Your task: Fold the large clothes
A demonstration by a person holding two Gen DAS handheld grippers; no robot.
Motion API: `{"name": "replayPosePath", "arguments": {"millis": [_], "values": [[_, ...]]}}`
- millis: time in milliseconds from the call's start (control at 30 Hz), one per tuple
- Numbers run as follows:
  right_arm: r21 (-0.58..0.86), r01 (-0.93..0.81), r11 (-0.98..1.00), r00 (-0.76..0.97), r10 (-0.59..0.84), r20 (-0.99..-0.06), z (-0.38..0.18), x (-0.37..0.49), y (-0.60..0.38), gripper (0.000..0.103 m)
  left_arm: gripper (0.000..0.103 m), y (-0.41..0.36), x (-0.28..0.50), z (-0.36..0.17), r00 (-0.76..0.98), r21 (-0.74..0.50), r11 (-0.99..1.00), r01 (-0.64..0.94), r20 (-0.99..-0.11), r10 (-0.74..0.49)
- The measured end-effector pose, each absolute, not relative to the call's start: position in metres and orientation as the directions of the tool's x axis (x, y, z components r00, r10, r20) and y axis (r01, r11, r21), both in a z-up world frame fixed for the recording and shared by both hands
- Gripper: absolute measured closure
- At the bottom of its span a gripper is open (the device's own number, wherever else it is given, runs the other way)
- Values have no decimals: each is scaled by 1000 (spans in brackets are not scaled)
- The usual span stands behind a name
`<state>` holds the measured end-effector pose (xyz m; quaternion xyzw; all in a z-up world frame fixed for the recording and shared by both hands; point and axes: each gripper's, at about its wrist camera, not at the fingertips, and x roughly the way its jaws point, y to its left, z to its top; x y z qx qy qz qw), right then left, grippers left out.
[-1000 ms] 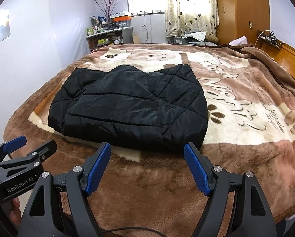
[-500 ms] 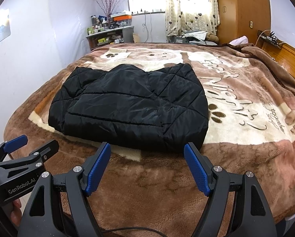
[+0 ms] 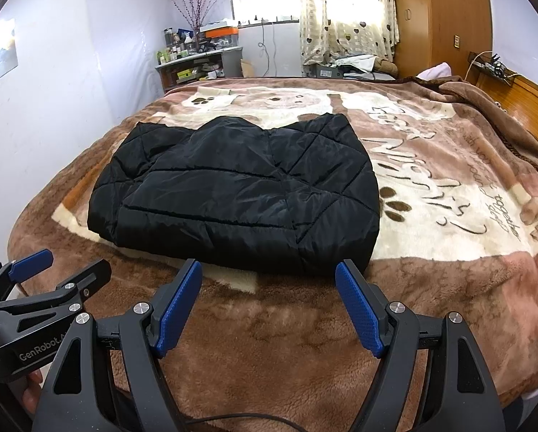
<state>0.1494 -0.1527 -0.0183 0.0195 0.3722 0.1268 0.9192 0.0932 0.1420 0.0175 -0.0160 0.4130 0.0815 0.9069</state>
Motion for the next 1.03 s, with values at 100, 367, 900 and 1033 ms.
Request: {"name": "replayPosePath", "arguments": {"millis": [100,367,900,1033], "values": [[129,-220,967,690,248,-680,-18,150,-153,26,14,142,93,18,645,36,987,-160,-753,132],[129,-220,967,689,248,-681,-19,150,-154,27,14,141,93,18,642,37,986,-160,-755,133],[136,-211,968,684,245,-687,-21,150,-153,27,14,141,91,16,648,37,987,-155,-751,130],[137,-209,968,684,245,-687,-21,149,-153,27,14,140,92,16,644,40,987,-153,-754,130]]}}
